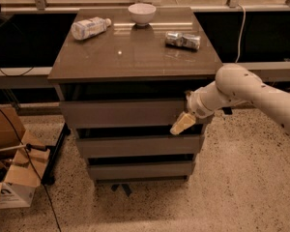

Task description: Open top drawer

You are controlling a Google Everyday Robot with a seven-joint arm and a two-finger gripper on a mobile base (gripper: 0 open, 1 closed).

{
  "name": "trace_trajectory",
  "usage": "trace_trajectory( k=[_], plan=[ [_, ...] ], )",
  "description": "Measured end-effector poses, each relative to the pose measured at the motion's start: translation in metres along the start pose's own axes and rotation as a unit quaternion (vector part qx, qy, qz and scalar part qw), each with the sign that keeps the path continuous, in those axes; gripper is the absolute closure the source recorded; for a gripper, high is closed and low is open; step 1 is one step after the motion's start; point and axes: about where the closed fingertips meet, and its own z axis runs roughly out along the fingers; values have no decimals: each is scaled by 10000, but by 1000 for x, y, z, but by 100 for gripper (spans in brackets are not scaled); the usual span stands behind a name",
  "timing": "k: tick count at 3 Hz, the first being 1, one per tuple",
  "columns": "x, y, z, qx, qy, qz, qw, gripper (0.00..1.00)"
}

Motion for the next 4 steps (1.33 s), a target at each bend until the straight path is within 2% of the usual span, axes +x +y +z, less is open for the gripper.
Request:
trace_trajectory(
  k=[1,2,3,4],
  plan=[
    [6,8,-7,-25,36,28,10000,44],
    [4,7,-10,-25,36,29,10000,41],
    [1,7,-13,-25,36,28,10000,18],
    [0,7,-16,-25,36,28,10000,0]
  ],
)
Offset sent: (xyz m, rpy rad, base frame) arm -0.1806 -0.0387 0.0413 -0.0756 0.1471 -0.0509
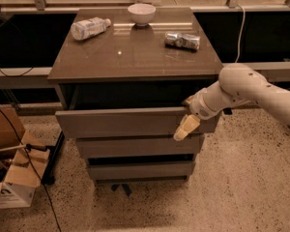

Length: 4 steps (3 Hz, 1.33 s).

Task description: Open top drawer

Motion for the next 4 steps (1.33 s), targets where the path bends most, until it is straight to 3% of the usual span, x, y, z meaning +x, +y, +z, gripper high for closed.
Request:
trace_trajectory(
  k=[1,2,3,4],
  plan=[
    [-3,-2,5,-54,87,-151,9998,0],
    [15,18,11,-403,310,-156,9986,2],
    [31,34,7,-639,392,-50,9972,25],
    [28,34,3,-639,392,-50,9972,48]
  ],
)
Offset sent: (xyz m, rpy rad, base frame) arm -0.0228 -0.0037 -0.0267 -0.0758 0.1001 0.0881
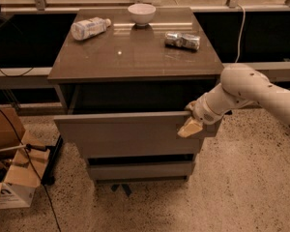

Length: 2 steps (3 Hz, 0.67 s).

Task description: Open top drawer

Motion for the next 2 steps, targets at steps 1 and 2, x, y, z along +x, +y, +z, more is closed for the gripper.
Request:
trace_trajectory(
  k=[1,2],
  plan=[
    [-3,0,-6,0,0,0,10000,71],
    [-6,0,-10,0,0,0,10000,74]
  ],
)
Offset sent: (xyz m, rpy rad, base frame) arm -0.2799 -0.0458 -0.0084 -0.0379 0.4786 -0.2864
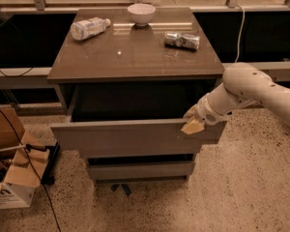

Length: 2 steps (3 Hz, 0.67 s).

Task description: Open top drawer

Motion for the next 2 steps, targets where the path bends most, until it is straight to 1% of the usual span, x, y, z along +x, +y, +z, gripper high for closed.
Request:
trace_trajectory(
  k=[2],
  plan=[
    [-1,1,2,-24,2,-3,10000,28]
  ],
)
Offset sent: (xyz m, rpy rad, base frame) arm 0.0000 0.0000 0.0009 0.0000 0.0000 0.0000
